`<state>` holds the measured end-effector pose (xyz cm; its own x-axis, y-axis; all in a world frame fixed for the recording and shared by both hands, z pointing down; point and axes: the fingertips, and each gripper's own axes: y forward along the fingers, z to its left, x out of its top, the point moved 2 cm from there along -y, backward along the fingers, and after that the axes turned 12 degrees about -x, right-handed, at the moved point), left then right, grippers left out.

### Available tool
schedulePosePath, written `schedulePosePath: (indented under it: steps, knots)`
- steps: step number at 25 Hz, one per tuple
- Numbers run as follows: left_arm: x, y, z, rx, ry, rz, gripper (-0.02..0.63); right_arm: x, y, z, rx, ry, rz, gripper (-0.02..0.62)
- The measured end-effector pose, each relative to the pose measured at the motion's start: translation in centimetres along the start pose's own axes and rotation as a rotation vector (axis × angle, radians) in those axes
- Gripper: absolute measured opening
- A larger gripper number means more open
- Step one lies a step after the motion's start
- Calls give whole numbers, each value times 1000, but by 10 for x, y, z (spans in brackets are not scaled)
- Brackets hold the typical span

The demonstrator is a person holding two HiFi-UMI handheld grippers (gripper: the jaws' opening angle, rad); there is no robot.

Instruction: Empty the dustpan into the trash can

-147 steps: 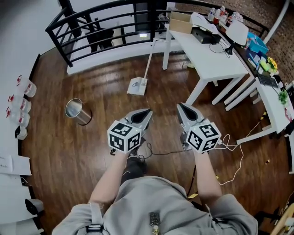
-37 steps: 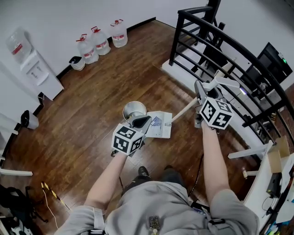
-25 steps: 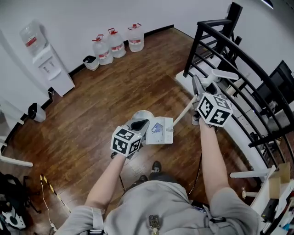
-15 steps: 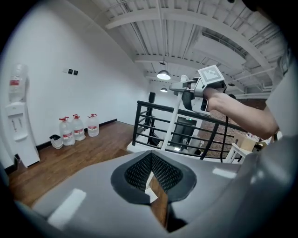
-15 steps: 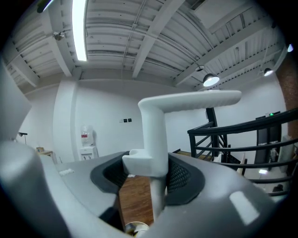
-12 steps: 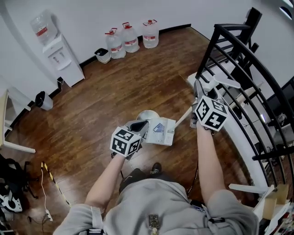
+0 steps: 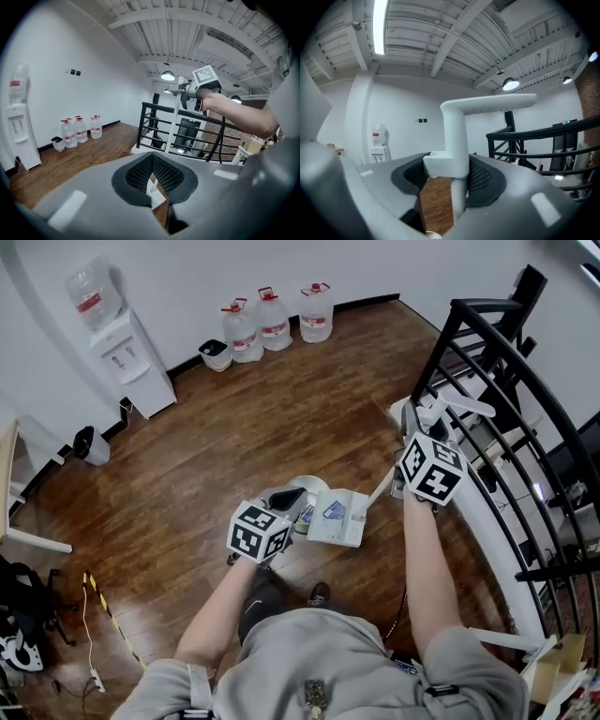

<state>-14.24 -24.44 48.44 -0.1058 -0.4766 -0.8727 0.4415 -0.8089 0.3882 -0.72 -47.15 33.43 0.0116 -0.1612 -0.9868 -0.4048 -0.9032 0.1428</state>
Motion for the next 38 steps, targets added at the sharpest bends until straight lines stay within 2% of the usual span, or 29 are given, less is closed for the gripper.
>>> schedulePosePath:
  steps: [6, 14, 23, 29, 38]
  knots:
    - [16, 7, 49, -50, -3, -14, 5, 8, 34, 34, -16, -35, -3, 204]
    - [37, -6, 135, -146, 9, -17, 5, 11, 81, 104, -88, -86, -1, 202]
    - [47, -29, 196, -236, 14, 5, 5, 4, 122, 179, -157, -161, 6, 201]
    - [40, -50, 239, -254, -3, 12, 5, -5, 151, 244, -169, -245, -5, 200]
    - [42, -80, 287, -226, -37, -22, 5, -22, 182, 316, -126, -328, 26, 201]
